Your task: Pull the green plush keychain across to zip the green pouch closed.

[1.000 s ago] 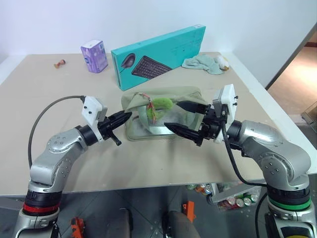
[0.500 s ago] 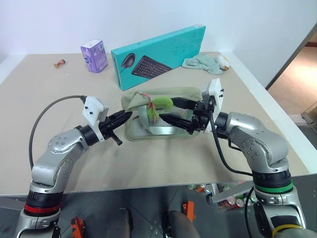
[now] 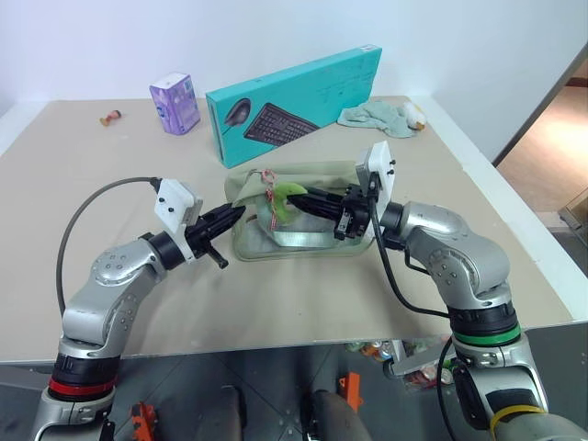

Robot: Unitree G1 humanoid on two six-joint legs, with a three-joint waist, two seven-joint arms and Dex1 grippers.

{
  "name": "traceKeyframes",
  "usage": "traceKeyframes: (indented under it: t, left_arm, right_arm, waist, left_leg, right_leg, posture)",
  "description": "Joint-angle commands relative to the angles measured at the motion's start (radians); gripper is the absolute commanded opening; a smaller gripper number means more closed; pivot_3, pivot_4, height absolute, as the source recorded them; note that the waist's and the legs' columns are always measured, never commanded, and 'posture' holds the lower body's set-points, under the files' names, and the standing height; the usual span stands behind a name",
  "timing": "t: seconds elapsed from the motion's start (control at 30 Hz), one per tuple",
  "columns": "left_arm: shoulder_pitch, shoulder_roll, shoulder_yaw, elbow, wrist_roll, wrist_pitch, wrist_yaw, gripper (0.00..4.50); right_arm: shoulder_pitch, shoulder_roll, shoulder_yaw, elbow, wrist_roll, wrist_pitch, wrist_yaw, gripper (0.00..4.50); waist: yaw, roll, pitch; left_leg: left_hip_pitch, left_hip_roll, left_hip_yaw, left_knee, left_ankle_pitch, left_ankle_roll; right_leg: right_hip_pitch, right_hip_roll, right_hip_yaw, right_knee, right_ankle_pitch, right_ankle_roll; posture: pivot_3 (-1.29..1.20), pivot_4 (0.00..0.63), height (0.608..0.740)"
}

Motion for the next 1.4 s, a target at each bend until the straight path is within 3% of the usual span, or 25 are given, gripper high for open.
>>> traceKeyframes:
  t: [0.03, 0.4, 0.87, 1.4]
  left_arm:
    - [0.002, -0.008, -0.006, -0.014, 0.004, -0.004, 0.01, 0.0]
    - [-0.01, -0.036, -0.027, 0.001, 0.017, -0.006, 0.024, 0.0]
    - [-0.007, -0.05, -0.041, -0.004, 0.016, -0.004, 0.045, 0.0]
    - [-0.084, -0.104, 0.007, 0.027, 0.03, 0.035, 0.213, 0.0]
  right_arm:
    - [-0.078, -0.019, -0.045, -0.02, 0.003, -0.031, 0.014, 0.06]
    - [-0.307, -0.113, -0.073, 0.121, -0.052, -0.129, 0.116, 0.06]
    - [-0.469, -0.138, -0.07, 0.366, -0.19, -0.337, 0.243, 0.06]
    - [-0.326, -0.254, -0.139, 0.386, -0.244, -0.389, 0.203, 0.06]
  waist:
    - [0.0, 0.0, 0.0]
    - [0.001, 0.0, 0.0]
    - [0.0, 0.0, 0.0]
    - [0.0, 0.0, 0.0]
  left_leg:
    - [0.0, 0.0, 0.0, 0.0, 0.0, 0.0]
    - [-0.004, 0.0, 0.001, 0.0, 0.0, 0.0]
    - [-0.007, 0.0, 0.002, -0.001, 0.0, 0.0]
    - [-0.008, 0.0, 0.002, -0.002, 0.0, 0.0]
  right_leg:
    - [-0.001, 0.0, 0.0, 0.0, 0.0, 0.0]
    - [-0.005, 0.0, 0.0, 0.0, 0.0, 0.0]
    - [-0.008, 0.0, 0.001, 0.0, 0.0, 0.0]
    - [-0.01, 0.001, 0.001, 0.0, 0.003, 0.004]
  posture:
    - [0.0, 0.15, 0.74]
    - [0.0, 0.15, 0.74]
    - [0.0, 0.15, 0.74]
    - [0.0, 0.15, 0.74]
